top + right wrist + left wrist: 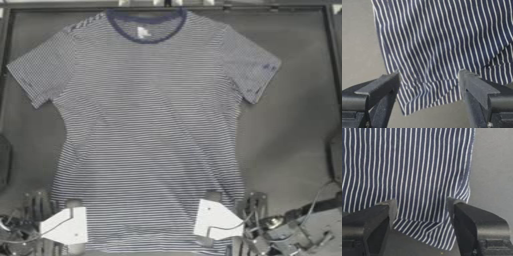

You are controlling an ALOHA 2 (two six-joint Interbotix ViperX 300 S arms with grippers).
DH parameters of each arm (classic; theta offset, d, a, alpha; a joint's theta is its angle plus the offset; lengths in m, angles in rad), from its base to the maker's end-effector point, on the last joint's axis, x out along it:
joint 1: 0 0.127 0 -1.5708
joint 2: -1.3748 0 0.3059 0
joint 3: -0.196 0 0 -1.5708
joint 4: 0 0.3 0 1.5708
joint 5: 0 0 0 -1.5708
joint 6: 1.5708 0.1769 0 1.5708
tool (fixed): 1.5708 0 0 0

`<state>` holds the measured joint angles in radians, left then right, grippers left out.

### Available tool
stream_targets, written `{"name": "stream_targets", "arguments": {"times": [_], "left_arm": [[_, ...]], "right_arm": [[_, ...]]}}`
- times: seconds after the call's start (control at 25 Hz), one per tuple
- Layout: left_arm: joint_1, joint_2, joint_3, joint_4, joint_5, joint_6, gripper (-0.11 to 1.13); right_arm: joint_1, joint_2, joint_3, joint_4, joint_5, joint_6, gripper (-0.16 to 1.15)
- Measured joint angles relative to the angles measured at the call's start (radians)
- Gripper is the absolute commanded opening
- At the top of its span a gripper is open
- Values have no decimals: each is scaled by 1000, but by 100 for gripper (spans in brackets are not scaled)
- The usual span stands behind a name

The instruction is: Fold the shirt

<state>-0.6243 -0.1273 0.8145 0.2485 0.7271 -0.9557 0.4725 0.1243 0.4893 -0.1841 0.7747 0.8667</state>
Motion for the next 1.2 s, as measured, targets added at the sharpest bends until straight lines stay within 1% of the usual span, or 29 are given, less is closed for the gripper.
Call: {"name": "stream_targets", "arguments": {"times": [0.12,0.36,0.76,0.92,1.08,1.16,1.2], "left_arm": [[0,3,0,2,0,-2,92],[0,48,0,3,-2,-3,92],[0,91,0,6,-40,-2,92],[0,91,11,2,-69,-8,92],[5,78,40,-23,-132,-23,91],[6,75,51,-28,-152,-31,87],[6,75,54,-28,-160,-34,83]], "right_arm": [[2,20,0,-6,3,6,97],[2,58,-14,-14,9,11,97],[2,91,-28,-14,15,8,97],[0,101,-32,-8,17,0,97],[0,106,-32,14,12,-8,97],[0,104,-32,17,9,-8,96],[0,106,-32,18,9,-8,96]]}}
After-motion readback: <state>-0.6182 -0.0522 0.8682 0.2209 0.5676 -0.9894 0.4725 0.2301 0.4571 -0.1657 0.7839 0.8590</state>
